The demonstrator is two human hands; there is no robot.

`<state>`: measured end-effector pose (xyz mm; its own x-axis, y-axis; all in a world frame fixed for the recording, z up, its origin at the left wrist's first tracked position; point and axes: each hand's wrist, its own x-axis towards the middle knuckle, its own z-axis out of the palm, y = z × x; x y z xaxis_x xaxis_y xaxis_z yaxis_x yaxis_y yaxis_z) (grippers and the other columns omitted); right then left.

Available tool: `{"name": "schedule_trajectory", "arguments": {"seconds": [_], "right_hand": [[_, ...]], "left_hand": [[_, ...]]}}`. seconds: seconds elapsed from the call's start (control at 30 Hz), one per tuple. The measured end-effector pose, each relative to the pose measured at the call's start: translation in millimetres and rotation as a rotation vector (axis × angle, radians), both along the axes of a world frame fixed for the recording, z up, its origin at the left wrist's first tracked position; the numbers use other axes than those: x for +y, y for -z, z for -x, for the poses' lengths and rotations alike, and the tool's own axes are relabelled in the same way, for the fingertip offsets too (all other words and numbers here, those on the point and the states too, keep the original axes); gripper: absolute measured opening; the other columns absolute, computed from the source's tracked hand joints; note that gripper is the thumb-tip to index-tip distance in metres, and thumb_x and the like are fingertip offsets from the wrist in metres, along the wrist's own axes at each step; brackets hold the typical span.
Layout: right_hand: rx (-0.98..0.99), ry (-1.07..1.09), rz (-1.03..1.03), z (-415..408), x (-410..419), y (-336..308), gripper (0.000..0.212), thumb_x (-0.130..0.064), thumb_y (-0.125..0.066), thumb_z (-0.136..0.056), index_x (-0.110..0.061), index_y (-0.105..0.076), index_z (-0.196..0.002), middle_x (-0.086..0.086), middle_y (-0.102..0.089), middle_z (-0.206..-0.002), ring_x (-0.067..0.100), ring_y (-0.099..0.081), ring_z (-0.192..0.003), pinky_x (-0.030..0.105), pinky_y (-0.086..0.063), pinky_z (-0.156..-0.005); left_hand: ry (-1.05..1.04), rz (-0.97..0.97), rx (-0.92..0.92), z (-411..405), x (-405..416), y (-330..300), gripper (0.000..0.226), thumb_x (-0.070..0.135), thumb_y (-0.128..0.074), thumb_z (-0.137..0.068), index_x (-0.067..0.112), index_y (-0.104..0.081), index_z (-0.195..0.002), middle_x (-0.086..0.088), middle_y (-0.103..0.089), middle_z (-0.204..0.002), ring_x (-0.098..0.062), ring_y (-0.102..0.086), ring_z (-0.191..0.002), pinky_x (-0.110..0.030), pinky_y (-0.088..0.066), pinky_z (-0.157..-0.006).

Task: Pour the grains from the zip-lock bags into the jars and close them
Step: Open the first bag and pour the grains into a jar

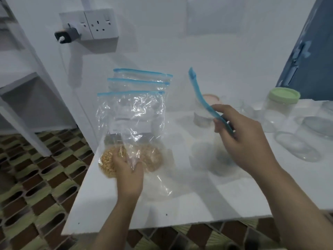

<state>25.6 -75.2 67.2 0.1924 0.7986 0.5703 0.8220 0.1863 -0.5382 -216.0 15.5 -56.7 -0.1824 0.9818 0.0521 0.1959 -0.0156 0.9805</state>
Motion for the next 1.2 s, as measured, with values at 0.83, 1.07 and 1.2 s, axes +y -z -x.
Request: {"name": "schedule_trajectory", "arguments": {"seconds": [0.83, 1.07, 1.2], "right_hand": [[0.042, 0.005, 0.624, -114, -143, 5, 0.030, -0.067, -0.057, -0.076, -0.052, -0.057, -0.102, -0.017, -0.063, -0.089, 0.003, -0.060, -0.083, 0.022, -0.047, -0.071], [0.370, 0.110, 0.287, -184, -174, 20, 0.023, -0.027, -0.078, -0.081, -0.028, -0.062, -0.097, -0.005, -0.066, -0.083, 0.005, -0.064, -0.077, 0.017, -0.050, -0.073], [0.625, 0.345, -0.074, -236, -187, 28, 0.027, -0.025, -0.082, -0.077, -0.024, -0.064, -0.097, -0.007, -0.069, -0.088, 0.008, -0.071, -0.082, 0.027, -0.059, -0.081]], "left_hand": [[0.442, -0.436, -0.176, -125, -58, -51, 0.018, 0.046, -0.049, -0.094, 0.036, -0.053, -0.080, 0.011, -0.047, -0.066, -0.008, -0.040, -0.058, -0.033, -0.033, -0.054], [0.331, -0.509, -0.272, -192, -101, -61, 0.018, 0.035, -0.046, -0.099, 0.038, -0.052, -0.082, 0.015, -0.051, -0.070, -0.006, -0.044, -0.062, -0.026, -0.036, -0.056], [0.302, -0.537, -0.345, -263, -135, -68, 0.020, 0.023, -0.041, -0.104, 0.030, -0.048, -0.087, 0.014, -0.049, -0.070, -0.007, -0.044, -0.065, -0.024, -0.038, -0.058]]}}
